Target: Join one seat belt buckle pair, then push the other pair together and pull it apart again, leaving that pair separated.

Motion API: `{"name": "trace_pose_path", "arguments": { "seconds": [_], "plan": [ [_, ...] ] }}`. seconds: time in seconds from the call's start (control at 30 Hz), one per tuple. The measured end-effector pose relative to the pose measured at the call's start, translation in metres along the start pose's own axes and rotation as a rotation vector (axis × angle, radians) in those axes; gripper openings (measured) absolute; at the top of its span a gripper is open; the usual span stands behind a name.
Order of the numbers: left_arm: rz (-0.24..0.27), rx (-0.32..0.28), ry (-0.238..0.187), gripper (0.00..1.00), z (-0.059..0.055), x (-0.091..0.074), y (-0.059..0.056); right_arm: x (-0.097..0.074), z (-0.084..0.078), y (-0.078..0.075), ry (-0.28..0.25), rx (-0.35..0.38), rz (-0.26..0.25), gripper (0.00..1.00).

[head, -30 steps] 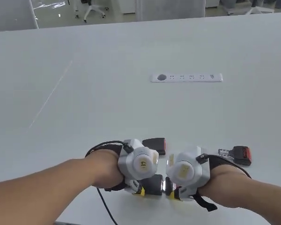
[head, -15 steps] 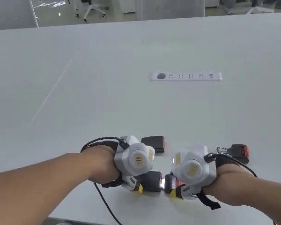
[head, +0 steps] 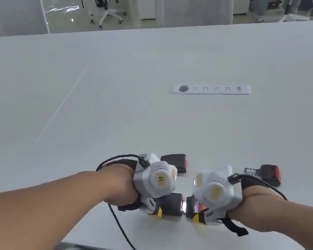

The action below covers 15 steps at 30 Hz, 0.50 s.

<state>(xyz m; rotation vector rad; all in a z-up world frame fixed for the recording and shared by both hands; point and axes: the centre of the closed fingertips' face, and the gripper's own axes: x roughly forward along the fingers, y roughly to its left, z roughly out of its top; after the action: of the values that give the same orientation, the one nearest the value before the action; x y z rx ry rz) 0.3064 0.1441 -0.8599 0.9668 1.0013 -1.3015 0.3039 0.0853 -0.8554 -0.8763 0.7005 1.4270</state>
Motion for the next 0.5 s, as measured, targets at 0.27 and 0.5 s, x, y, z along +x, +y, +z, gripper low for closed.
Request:
{"name": "trace_pose_path", "arguments": {
  "seconds": [0.27, 0.5],
  "plan": [
    [0.012, 0.007, 0.05, 0.34, 0.0016, 0.0004, -0.0007, 0.0005, -0.0019, -0.0003, 0.012, -0.015, -0.005, 0.34],
    [0.018, -0.012, 0.015, 0.34, -0.0004, -0.0012, -0.0003, 0.0003, -0.0018, 0.0, 0.022, -0.02, -0.012, 0.35]
  ]
}}
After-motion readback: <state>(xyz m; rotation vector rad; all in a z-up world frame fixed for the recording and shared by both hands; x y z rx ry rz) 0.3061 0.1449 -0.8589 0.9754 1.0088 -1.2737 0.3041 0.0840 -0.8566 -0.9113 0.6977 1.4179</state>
